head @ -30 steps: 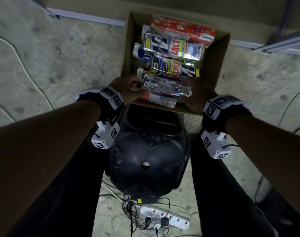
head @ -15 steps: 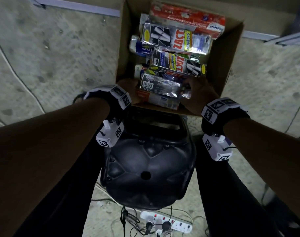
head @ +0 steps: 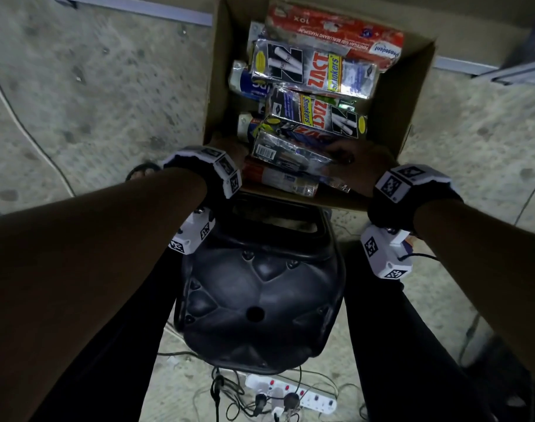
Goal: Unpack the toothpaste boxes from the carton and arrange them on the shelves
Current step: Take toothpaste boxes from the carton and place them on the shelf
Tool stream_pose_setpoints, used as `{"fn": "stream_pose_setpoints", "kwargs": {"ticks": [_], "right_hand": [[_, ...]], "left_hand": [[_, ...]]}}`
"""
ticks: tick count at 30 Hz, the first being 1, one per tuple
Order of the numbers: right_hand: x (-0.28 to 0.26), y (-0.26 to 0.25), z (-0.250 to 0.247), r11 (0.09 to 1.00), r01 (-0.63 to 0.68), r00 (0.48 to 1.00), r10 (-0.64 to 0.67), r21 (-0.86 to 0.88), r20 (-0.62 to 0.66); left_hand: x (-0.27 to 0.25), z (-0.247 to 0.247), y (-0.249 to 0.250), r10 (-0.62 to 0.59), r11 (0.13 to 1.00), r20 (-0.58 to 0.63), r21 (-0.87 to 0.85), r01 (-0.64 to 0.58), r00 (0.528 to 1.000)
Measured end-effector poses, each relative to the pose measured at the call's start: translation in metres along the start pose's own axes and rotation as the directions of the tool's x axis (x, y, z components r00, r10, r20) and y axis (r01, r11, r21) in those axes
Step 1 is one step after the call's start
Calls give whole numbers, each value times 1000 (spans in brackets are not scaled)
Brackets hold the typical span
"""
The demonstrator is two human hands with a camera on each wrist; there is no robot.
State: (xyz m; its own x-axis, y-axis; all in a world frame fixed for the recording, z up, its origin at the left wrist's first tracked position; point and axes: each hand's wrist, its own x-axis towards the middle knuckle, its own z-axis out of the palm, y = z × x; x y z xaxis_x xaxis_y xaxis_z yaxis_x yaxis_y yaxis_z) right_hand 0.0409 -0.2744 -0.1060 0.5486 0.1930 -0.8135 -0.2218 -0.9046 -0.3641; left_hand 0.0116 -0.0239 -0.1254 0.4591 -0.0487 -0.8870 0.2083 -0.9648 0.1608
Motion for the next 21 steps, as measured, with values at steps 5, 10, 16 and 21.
{"fn": "stream_pose_setpoints", "kwargs": {"ticks": [5,10,16,21], "right_hand": [[-10,18,-10,999,-18,1000,18,30,0],[-17,29,-12,994,-22,999,25,104,-21],[-27,20,-22,996,-52,998,55,68,-41],[-48,15,-37,993,-77,997,79,85,-18]], "left_hand": [[15,-3,3,23,997,153,-72,-12,988],[7,-8,0,60,998,103,-31,-57,993],[-18,-22,-8,211,977,-64,49,-208,975],[-54,-37,3,231,969,-108,114,-219,967]]}}
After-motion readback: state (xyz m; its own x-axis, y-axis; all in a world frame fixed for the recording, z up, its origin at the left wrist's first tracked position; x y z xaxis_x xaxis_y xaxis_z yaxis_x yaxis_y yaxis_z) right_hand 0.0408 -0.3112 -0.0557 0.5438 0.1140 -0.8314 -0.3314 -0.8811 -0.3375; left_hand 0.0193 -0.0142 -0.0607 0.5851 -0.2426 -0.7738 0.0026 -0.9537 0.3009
